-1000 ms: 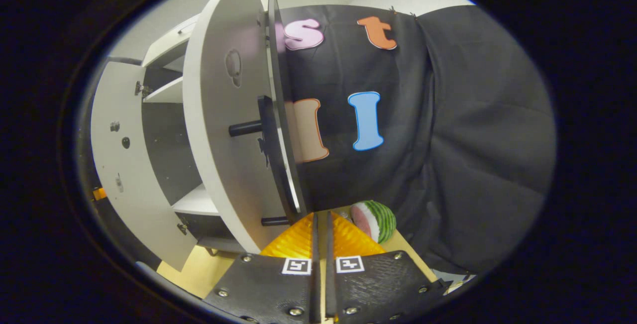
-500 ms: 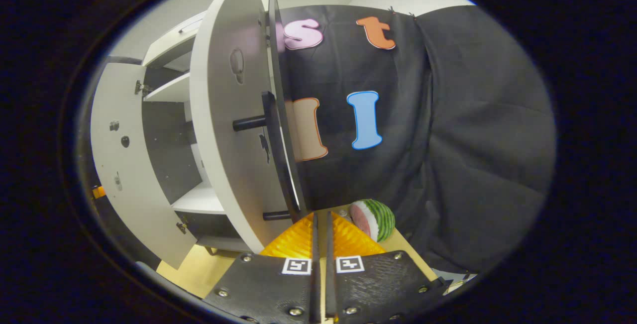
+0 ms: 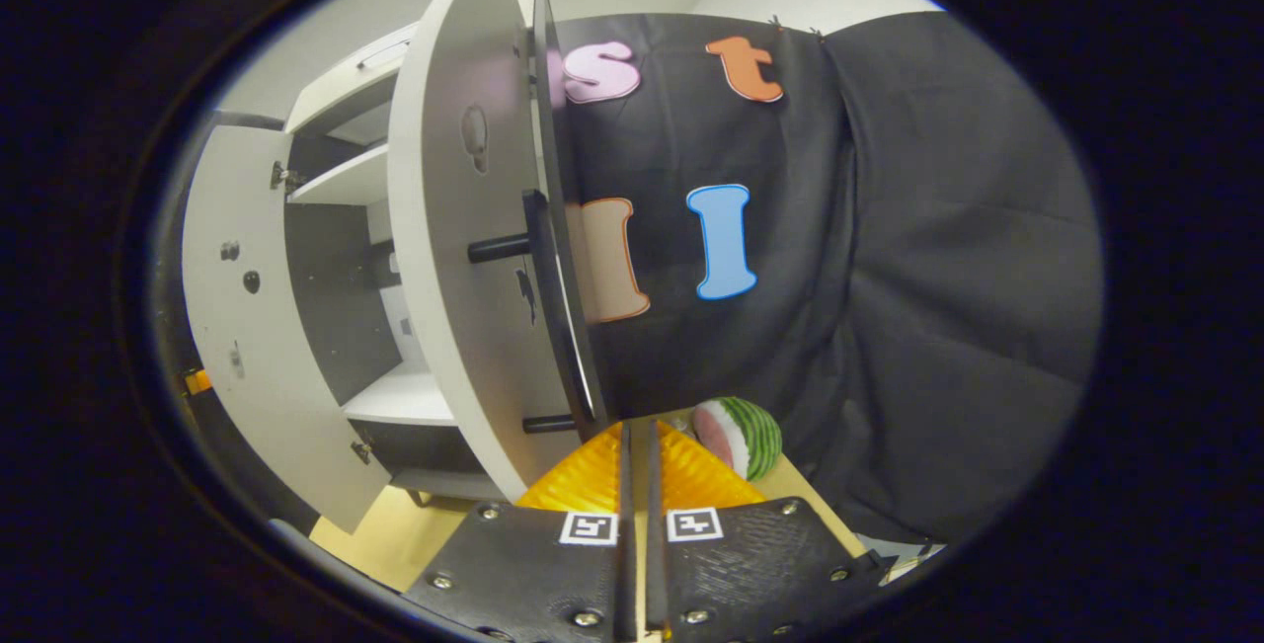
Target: Open the right door of the double-door shoe cabinet with the right hand, and open the left door with the left hand.
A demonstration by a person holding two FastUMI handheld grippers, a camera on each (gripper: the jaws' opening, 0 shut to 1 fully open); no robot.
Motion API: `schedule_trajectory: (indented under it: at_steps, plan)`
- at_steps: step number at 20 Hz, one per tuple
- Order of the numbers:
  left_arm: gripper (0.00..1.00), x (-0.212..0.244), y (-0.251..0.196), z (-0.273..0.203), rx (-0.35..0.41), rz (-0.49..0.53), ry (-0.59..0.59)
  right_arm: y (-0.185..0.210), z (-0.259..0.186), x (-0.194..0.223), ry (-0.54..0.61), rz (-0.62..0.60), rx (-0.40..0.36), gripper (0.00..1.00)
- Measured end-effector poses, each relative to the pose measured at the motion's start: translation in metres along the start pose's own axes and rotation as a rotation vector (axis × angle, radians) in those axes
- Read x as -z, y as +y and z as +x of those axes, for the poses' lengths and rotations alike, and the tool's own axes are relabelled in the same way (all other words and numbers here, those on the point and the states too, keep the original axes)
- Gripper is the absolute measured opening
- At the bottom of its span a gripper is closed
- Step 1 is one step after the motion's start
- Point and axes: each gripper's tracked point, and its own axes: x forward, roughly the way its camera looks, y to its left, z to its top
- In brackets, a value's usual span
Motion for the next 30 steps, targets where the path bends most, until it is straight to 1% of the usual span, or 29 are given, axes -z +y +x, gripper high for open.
schedule_trajectory:
  at_steps: [1, 4, 6, 7, 8, 9, 10, 11, 12, 13, 14, 15, 16, 17, 19, 20, 23, 25, 27, 30]
  plan:
    - [0.21, 0.000, 0.002, 0.000, -0.004, 0.006, -0.002, 0.000, 0.000, -0.001, -0.003, 0.002, 0.000, 0.04]
    - [0.54, 0.000, 0.015, 0.000, -0.030, -0.014, -0.001, -0.003, 0.000, -0.002, -0.007, 0.006, -0.002, 0.04]
    - [0.76, 0.000, 0.020, -0.002, -0.032, -0.016, -0.005, -0.004, 0.000, -0.003, -0.006, 0.007, -0.004, 0.04]
    - [0.84, 0.002, 0.020, -0.002, -0.031, -0.011, -0.003, -0.005, 0.000, -0.003, -0.008, 0.007, -0.003, 0.04]
    - [0.86, 0.000, 0.020, -0.003, -0.028, -0.008, -0.004, -0.006, 0.000, -0.004, -0.010, 0.006, -0.003, 0.04]
    - [0.81, 0.001, 0.020, -0.001, -0.029, -0.010, -0.004, -0.006, -0.001, -0.004, -0.010, 0.005, -0.003, 0.04]
    - [0.86, 0.001, 0.020, -0.002, -0.027, -0.015, 0.001, -0.007, -0.001, -0.003, -0.009, 0.004, -0.003, 0.04]
    - [0.82, 0.001, 0.021, -0.004, -0.029, -0.021, 0.003, -0.007, -0.002, -0.002, -0.006, 0.001, -0.001, 0.04]
    - [0.82, 0.002, 0.022, -0.007, -0.038, -0.030, 0.004, -0.009, -0.003, -0.001, -0.005, -0.002, 0.002, 0.04]
    - [0.87, 0.004, 0.024, -0.012, -0.043, -0.050, 0.007, -0.010, -0.005, 0.001, -0.003, -0.004, 0.005, 0.04]
    - [0.87, 0.006, 0.022, -0.018, -0.043, -0.075, 0.012, -0.011, -0.005, 0.001, -0.002, -0.005, 0.011, 0.04]
    - [0.87, 0.007, 0.022, -0.023, -0.049, -0.090, 0.013, -0.012, -0.008, 0.000, -0.009, -0.007, 0.021, 0.04]
    - [0.87, 0.008, 0.023, -0.030, -0.065, -0.089, 0.013, -0.012, -0.010, -0.003, -0.020, -0.014, 0.033, 0.00]
    - [0.87, 0.009, 0.025, -0.036, -0.083, -0.077, 0.013, -0.013, -0.014, -0.004, -0.027, -0.032, 0.059, 0.04]
    - [0.87, 0.002, 0.016, -0.052, -0.091, -0.047, 0.010, -0.017, -0.024, -0.009, -0.044, -0.092, 0.115, 0.04]
    - [0.87, -0.003, 0.008, -0.060, -0.083, -0.039, 0.008, -0.014, -0.031, -0.011, -0.048, -0.122, 0.128, 0.04]
    - [0.87, -0.011, -0.020, -0.076, -0.040, -0.030, 0.020, 0.000, -0.054, -0.013, -0.048, -0.187, 0.136, 0.04]
    - [0.87, -0.017, -0.041, -0.081, -0.004, -0.041, 0.031, 0.022, -0.068, -0.015, -0.049, -0.196, 0.105, 0.04]
    - [0.87, -0.027, -0.068, -0.082, 0.053, -0.074, 0.017, 0.042, -0.077, -0.025, -0.071, -0.199, 0.086, 0.04]
    - [0.87, -0.042, -0.114, -0.073, 0.161, -0.086, -0.025, 0.081, -0.081, -0.037, -0.108, -0.151, 0.032, 0.04]
